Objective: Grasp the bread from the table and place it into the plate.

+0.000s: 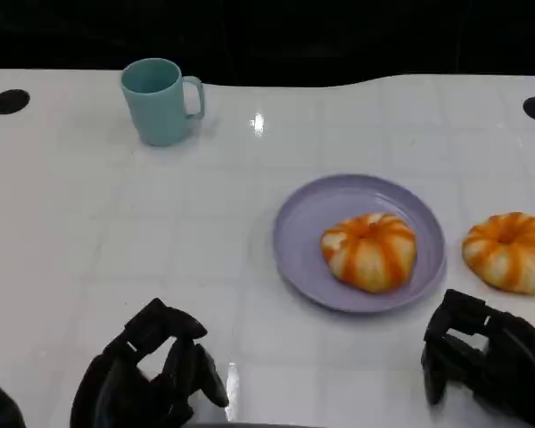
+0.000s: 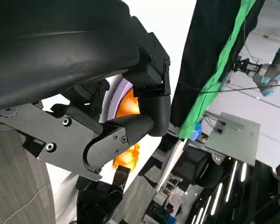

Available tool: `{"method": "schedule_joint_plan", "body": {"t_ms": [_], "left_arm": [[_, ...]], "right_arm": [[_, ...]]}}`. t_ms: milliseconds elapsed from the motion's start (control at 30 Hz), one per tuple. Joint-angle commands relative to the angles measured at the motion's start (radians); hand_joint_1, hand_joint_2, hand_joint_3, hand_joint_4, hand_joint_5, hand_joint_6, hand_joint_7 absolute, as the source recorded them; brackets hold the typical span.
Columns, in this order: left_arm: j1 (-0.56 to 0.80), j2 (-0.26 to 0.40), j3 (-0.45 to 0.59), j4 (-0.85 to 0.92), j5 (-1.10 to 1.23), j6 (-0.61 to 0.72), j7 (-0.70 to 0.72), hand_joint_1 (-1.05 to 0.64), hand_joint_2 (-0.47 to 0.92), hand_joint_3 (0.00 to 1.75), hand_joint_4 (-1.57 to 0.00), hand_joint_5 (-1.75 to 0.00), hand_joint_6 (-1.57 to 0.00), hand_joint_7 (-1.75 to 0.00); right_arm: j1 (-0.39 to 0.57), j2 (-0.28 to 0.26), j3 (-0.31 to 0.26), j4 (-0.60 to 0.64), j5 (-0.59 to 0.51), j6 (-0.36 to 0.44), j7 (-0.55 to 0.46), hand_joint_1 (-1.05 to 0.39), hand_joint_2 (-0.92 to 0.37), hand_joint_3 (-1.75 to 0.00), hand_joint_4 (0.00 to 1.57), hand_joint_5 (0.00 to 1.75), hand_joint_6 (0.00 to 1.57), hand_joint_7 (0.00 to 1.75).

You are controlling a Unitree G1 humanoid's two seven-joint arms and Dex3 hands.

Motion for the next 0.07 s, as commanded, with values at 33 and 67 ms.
{"method": "schedule_joint_plan", "body": {"t_ms": [33,67], "left_arm": [[-0.013,0.009,0.012,0.013,0.008,-0.004,-0.008,-0.38,0.67,0.89,-0.78,-1.73,-0.68,-1.6],[-0.014,0.008,0.013,0.017,0.007,-0.006,-0.012,-0.38,0.65,0.91,-0.78,-1.73,-0.68,-1.61]], "right_arm": [[-0.001,-0.019,-0.003,0.004,-0.001,-0.015,-0.002,-0.59,-0.92,-0.22,0.73,1.73,0.67,1.5],[-0.001,-0.02,-0.002,0.005,-0.003,-0.019,-0.001,-0.59,-0.92,-0.22,0.73,1.73,0.67,1.5]]}}
